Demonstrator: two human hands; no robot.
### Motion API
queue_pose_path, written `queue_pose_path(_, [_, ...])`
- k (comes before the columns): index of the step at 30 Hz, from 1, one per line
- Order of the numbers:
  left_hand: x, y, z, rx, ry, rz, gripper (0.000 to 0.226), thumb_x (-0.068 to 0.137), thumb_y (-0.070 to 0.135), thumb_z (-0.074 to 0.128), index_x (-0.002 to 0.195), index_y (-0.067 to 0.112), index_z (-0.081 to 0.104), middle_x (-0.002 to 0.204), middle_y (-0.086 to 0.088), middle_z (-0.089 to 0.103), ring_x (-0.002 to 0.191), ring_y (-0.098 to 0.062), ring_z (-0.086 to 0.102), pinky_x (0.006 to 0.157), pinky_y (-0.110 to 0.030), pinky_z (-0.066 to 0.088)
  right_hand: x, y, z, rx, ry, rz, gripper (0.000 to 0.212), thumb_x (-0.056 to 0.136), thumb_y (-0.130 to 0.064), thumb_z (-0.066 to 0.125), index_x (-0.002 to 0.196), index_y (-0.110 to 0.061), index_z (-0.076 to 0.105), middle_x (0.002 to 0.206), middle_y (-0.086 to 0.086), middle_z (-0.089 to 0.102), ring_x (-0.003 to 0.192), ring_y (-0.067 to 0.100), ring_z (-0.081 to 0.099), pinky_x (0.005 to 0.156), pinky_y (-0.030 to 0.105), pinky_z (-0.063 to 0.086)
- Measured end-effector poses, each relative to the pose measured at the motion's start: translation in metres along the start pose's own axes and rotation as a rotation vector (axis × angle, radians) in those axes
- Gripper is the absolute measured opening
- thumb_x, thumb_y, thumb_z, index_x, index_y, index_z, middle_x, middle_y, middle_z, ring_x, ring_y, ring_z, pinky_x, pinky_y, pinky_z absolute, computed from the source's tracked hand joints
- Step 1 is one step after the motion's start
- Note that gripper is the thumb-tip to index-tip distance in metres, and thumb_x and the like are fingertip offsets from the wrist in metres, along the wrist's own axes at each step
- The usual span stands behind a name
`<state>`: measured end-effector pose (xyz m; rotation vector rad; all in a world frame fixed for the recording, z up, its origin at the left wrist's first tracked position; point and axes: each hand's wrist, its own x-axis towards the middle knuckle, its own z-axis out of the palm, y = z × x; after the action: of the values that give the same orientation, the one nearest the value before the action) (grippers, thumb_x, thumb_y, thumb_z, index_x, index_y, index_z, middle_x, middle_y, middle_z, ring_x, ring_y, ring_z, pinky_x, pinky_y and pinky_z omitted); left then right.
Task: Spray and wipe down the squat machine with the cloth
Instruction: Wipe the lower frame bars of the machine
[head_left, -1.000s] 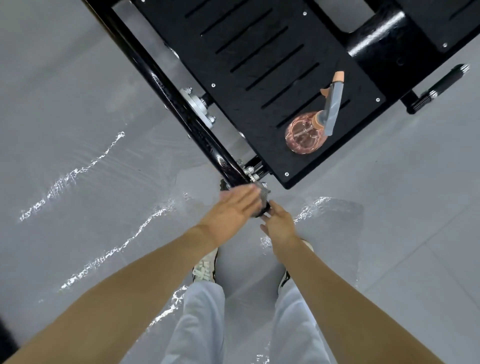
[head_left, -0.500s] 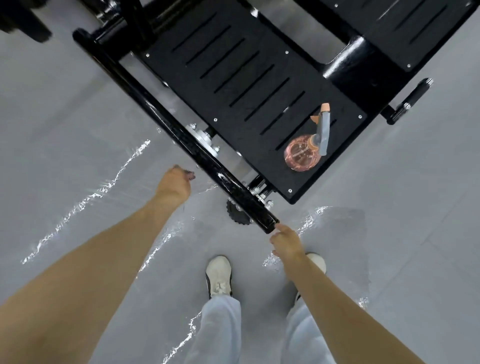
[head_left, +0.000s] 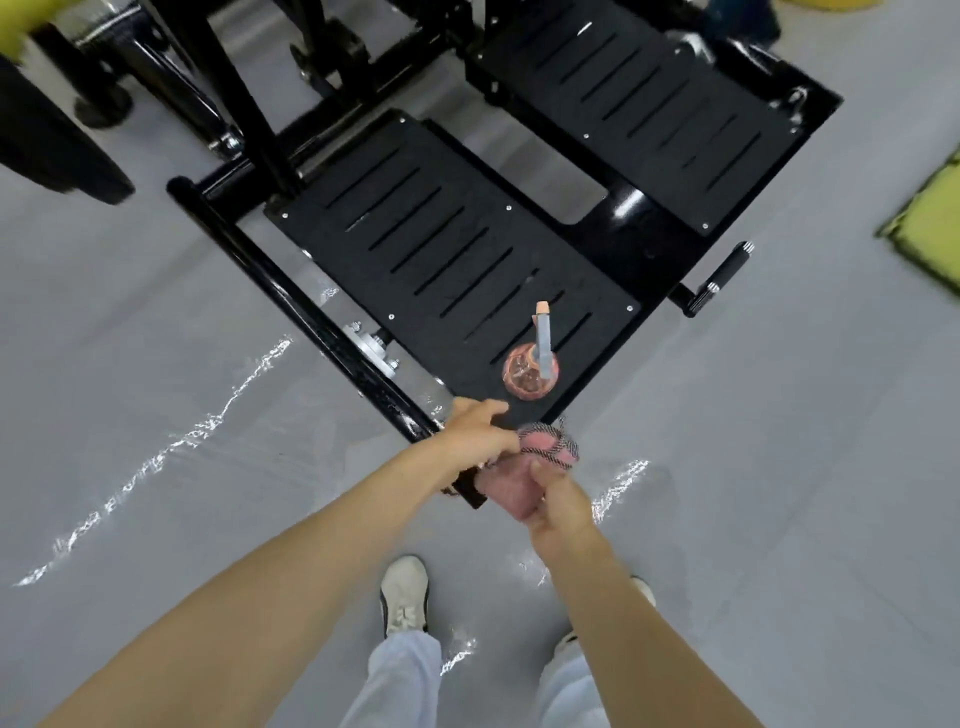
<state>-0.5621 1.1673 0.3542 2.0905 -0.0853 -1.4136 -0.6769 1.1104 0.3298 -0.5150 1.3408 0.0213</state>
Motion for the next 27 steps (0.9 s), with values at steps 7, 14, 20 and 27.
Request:
queue_pose_path(7, [0.048,0.093,0.038,-0.135,0.344,-0.144,0.073,0.088,0.043,0.063,0.145,0.012,0.030,0.138,-0.012,0.022,0.096,-0.023,0.045,0.086,-0.030,0.045,0.013,-0.065,-0.102,-0.188,0.061,-0.001,0.006,0.086,-0.010,0.068,0.091,-0.009,0.066,0.105,0.014,0.068,0.099,0.030,0.064,0.094,0.047,0.051])
queue_pose_path(14, [0.085,0.109,0.064,0.032,0.668,-0.181,0.030,0.093,0.017,0.051,0.117,0.000,0.058,0.123,-0.020,0.056,0.098,-0.033,0.057,0.087,-0.038,0.049,0.031,-0.141,-0.199,-0.168,-0.013,-0.033,0.069,0.082,0.009,0.065,0.142,-0.010,0.038,0.117,0.018,0.062,0.096,0.028,0.063,0.086,0.040,0.052])
queue_pose_path(20, [0.095,0.151,0.098,0.260,0.646,0.018,0.021,0.097,0.017,0.048,0.101,-0.001,0.058,0.111,-0.020,0.050,0.079,-0.038,0.060,0.074,-0.043,0.051,0.041,-0.214,-0.229,-0.153,-0.014,-0.154,0.042,0.089,0.014,0.044,0.117,-0.016,0.056,0.111,0.016,0.059,0.094,0.030,0.060,0.078,0.039,0.052])
queue_pose_path(27, [0.121,0.237,0.118,0.218,0.495,0.235,0.033,0.089,0.015,0.056,0.060,0.017,0.041,0.091,-0.020,0.048,0.057,-0.022,0.049,0.054,-0.037,0.049,0.055,-0.287,-0.219,-0.367,-0.036,-0.154,0.038,0.088,0.016,0.040,0.086,-0.007,0.070,0.090,0.011,0.067,0.076,0.016,0.063,0.053,0.016,0.052])
